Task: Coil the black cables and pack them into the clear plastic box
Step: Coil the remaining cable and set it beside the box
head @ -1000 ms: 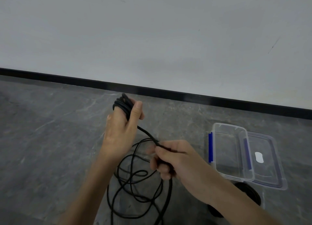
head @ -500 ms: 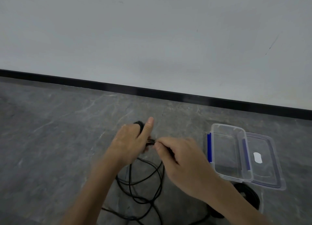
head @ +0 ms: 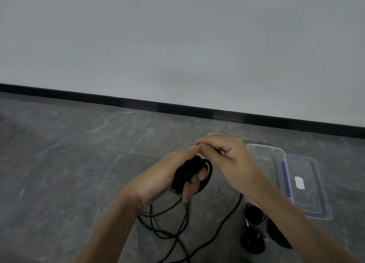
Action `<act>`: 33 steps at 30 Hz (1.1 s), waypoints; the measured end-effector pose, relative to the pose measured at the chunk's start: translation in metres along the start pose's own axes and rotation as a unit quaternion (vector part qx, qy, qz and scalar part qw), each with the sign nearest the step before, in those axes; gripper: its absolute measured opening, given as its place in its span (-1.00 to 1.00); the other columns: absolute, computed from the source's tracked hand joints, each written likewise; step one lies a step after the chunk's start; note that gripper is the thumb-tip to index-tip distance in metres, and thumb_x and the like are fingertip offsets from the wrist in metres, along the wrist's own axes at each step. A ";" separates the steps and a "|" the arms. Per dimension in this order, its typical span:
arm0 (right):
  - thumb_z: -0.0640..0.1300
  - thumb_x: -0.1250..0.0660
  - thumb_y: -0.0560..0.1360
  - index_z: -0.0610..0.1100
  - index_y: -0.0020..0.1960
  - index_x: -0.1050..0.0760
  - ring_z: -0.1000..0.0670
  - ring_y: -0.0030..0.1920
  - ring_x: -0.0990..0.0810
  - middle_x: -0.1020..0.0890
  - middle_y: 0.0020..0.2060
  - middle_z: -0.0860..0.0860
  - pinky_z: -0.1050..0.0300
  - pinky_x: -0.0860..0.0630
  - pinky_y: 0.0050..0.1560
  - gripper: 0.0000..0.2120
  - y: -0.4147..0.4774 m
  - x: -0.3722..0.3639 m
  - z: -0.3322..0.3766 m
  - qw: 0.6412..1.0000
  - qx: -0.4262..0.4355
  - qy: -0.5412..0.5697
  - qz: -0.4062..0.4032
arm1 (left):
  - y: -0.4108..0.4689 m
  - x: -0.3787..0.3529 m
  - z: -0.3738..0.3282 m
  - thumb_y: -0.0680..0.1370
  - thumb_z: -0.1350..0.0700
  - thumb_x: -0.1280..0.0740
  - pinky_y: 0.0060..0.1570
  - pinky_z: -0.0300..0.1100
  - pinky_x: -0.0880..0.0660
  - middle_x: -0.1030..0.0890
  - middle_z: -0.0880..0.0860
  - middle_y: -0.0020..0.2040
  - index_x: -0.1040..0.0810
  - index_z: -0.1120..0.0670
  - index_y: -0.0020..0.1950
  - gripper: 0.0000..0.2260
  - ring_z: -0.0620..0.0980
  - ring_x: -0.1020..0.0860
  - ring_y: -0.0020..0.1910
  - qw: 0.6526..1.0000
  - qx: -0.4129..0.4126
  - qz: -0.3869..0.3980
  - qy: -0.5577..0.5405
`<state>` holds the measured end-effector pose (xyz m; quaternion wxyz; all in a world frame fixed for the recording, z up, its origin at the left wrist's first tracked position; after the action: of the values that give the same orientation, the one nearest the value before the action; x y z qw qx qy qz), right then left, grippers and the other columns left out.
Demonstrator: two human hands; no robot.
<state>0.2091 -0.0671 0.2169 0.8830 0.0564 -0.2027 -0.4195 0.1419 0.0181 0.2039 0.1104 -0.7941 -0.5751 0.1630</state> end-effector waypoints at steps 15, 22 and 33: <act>-0.25 -0.18 0.59 -0.13 -0.07 -0.58 0.26 -0.34 -0.50 -0.56 -0.39 0.28 0.45 -0.38 -0.27 -0.80 0.004 -0.004 -0.001 0.997 -0.041 0.065 0.009 | -0.001 0.003 -0.015 0.56 -0.14 0.01 -0.41 -0.31 -0.36 -0.30 -0.07 -0.55 -0.45 0.04 -0.33 -0.58 -0.10 -0.29 -0.56 0.991 -0.094 -0.008 -0.094; -0.10 -0.24 0.55 -0.06 -0.15 -0.57 0.26 -0.36 -0.48 -0.59 -0.36 0.17 0.43 -0.39 -0.25 -0.83 0.006 0.008 -0.002 0.993 -0.059 0.096 -0.039 | 0.002 0.001 -0.017 0.60 -0.09 -0.01 -0.37 -0.28 -0.34 -0.33 -0.06 -0.51 -0.46 0.05 -0.27 -0.61 -0.08 -0.31 -0.51 0.991 -0.107 -0.005 -0.084; -0.22 -0.09 0.64 0.09 0.09 -0.49 -0.17 -0.30 -0.49 -0.57 -0.32 -0.02 -0.11 -0.46 -0.28 -0.73 -0.004 -0.032 -0.023 0.989 -0.141 0.001 0.040 | -0.005 0.026 -0.026 0.56 -0.18 0.02 -0.32 -0.30 -0.39 -0.30 -0.06 -0.54 -0.46 -0.03 -0.37 -0.55 -0.08 -0.29 -0.53 0.963 -0.170 -0.163 -0.133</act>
<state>0.1972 -0.0466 0.1849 0.8984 -0.0763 -0.1431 -0.4081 0.1555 0.0443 0.2266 -0.0789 -0.6677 -0.7256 0.1464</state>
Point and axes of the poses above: each hand's wrist, its own y-axis towards the middle knuckle, its own x-axis out of the back of the hand, z = x × y, the point moved 7 cm from there along y, towards the middle knuckle
